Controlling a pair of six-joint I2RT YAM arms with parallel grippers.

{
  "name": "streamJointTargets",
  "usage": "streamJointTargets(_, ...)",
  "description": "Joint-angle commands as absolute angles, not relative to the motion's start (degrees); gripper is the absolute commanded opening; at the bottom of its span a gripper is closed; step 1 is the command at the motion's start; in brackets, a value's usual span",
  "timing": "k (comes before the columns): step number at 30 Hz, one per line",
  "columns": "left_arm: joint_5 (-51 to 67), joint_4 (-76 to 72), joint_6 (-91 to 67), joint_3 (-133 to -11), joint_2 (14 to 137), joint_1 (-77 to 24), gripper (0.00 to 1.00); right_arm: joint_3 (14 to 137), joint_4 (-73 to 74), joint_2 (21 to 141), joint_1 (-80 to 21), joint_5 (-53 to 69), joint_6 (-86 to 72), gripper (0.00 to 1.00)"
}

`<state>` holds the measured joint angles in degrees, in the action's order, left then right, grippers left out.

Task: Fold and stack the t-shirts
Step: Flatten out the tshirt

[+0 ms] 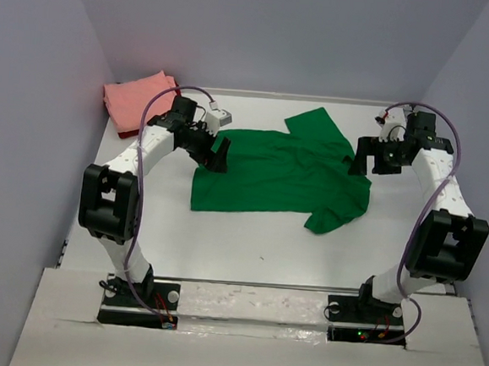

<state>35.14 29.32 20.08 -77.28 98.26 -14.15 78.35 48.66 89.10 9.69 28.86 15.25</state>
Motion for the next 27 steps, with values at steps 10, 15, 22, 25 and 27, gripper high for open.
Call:
streamJointTargets(10,41.21,33.66,21.44,-88.32,105.55,-14.68,0.99,91.31,57.13,101.77,9.93,31.20,23.11,1.00)
streamJointTargets(15,40.35,32.52,20.66,-94.83,110.82,-16.26,0.99,97.81,54.76,108.45,8.09,31.20,23.99,1.00)
streamJointTargets(22,38.32,26.72,19.69,-94.74,113.80,-19.86,0.99,102.82,51.67,112.05,2.21,32.60,27.85,1.00)
streamJointTargets(25,38.24,30.40,20.65,-97.64,117.41,-20.30,0.99,105.90,55.98,116.52,0.36,33.40,30.93,1.00)
streamJointTargets(27,37.45,30.41,20.48,-98.44,119.35,-20.30,0.99,108.10,57.56,118.47,-0.34,34.36,31.73,1.00)
